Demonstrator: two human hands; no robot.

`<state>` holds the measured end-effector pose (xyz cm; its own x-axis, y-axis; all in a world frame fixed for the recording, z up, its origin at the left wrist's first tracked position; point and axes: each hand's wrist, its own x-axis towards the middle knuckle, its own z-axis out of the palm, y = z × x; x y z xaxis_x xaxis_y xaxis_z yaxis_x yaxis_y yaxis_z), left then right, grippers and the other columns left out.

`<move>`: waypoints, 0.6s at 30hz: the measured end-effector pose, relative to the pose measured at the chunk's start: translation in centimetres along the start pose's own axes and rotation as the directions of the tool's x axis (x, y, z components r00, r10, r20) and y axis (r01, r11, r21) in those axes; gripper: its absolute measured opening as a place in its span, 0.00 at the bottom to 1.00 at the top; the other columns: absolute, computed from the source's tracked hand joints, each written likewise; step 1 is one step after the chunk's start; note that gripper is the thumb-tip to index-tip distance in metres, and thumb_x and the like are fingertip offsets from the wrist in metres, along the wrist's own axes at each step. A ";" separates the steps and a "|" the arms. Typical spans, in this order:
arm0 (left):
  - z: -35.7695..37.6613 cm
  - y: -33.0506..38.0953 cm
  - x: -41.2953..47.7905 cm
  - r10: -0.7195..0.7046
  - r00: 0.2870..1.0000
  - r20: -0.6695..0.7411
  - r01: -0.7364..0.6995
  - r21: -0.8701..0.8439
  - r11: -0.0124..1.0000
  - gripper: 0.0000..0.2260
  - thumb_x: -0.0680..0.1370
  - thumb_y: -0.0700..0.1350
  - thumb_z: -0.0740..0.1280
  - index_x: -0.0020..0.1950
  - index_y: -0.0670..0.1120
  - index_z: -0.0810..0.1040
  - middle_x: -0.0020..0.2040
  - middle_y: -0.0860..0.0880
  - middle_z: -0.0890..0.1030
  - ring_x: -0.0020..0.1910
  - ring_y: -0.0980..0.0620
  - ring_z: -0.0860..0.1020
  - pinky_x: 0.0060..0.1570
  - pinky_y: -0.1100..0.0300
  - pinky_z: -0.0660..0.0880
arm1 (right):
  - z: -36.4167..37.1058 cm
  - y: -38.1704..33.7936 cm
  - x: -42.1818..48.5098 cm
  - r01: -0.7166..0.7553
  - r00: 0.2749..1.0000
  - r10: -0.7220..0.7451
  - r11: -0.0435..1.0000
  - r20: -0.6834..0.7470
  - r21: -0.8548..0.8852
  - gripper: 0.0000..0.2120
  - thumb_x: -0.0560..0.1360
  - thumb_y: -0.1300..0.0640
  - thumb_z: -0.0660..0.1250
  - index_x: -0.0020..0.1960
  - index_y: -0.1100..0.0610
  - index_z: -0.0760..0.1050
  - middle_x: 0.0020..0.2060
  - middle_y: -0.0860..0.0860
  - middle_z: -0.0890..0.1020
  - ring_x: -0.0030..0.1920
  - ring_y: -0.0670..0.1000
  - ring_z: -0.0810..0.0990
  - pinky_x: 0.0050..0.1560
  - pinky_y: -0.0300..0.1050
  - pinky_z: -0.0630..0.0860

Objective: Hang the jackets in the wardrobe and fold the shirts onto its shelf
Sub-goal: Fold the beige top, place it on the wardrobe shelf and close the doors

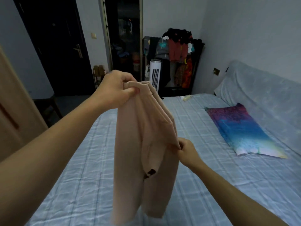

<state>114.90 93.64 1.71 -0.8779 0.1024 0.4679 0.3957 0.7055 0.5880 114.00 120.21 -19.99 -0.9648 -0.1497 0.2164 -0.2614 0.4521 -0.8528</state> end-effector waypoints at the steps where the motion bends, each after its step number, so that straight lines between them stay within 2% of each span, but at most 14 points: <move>1: 0.3 -1.0 0.3 -0.023 1.000 0.001 0.023 0.005 1.000 0.02 0.77 0.46 0.71 0.47 0.52 0.84 0.42 0.56 0.82 0.45 0.60 0.79 0.40 0.62 0.74 | -0.3 0.5 0.5 -0.008 1.000 0.007 1.000 -0.028 -0.024 0.16 0.70 0.71 0.65 0.30 0.55 0.70 0.25 0.46 0.73 0.28 0.42 0.70 0.30 0.40 0.67; 3: 1.1 -3.0 1.1 -0.067 0.998 0.010 0.067 0.015 0.998 0.02 0.77 0.45 0.71 0.47 0.52 0.84 0.42 0.55 0.82 0.44 0.59 0.79 0.39 0.62 0.74 | -1.2 1.6 1.9 -0.023 0.996 0.020 0.999 -0.083 -0.032 0.21 0.68 0.74 0.62 0.29 0.49 0.69 0.24 0.43 0.72 0.27 0.40 0.69 0.30 0.36 0.64; 5: 2.4 -4.9 2.0 -0.111 0.994 0.006 0.111 0.024 0.994 0.03 0.76 0.44 0.71 0.47 0.52 0.84 0.42 0.54 0.82 0.45 0.57 0.80 0.40 0.59 0.76 | -2.3 2.7 4.0 -0.019 0.991 0.010 0.998 -0.134 -0.060 0.22 0.70 0.73 0.63 0.30 0.47 0.71 0.24 0.42 0.73 0.28 0.41 0.70 0.31 0.38 0.66; 9: 5.7 -8.3 4.9 -0.170 0.985 -0.010 0.170 0.085 0.982 0.03 0.76 0.44 0.70 0.47 0.52 0.83 0.42 0.53 0.82 0.44 0.56 0.79 0.39 0.59 0.76 | -3.9 4.8 9.3 -0.018 0.986 -0.010 0.985 -0.166 -0.169 0.18 0.70 0.73 0.62 0.36 0.51 0.77 0.28 0.46 0.77 0.33 0.48 0.75 0.31 0.34 0.67; 13: 8.6 -11.9 9.9 -0.196 0.980 -0.035 0.199 0.101 0.975 0.03 0.77 0.45 0.68 0.48 0.51 0.82 0.43 0.53 0.82 0.45 0.55 0.80 0.41 0.58 0.77 | -5.5 6.0 15.7 -0.006 0.982 -0.035 0.976 -0.187 -0.217 0.16 0.69 0.74 0.62 0.41 0.56 0.82 0.33 0.48 0.81 0.39 0.49 0.78 0.35 0.28 0.67; 18: 11.6 -14.6 16.5 -0.168 0.978 -0.126 0.176 0.048 0.983 0.03 0.78 0.45 0.68 0.48 0.49 0.81 0.44 0.51 0.82 0.45 0.54 0.80 0.39 0.60 0.75 | -7.8 6.9 24.3 0.021 0.970 -0.087 0.961 -0.227 -0.276 0.18 0.68 0.75 0.59 0.44 0.58 0.82 0.38 0.52 0.81 0.42 0.51 0.78 0.38 0.31 0.68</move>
<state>91.55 93.20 -6.80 -0.8907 -0.1074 0.4418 0.2221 0.7451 0.6289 88.56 126.58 -16.90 -0.9199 0.0154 0.3918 -0.2800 0.6736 -0.6840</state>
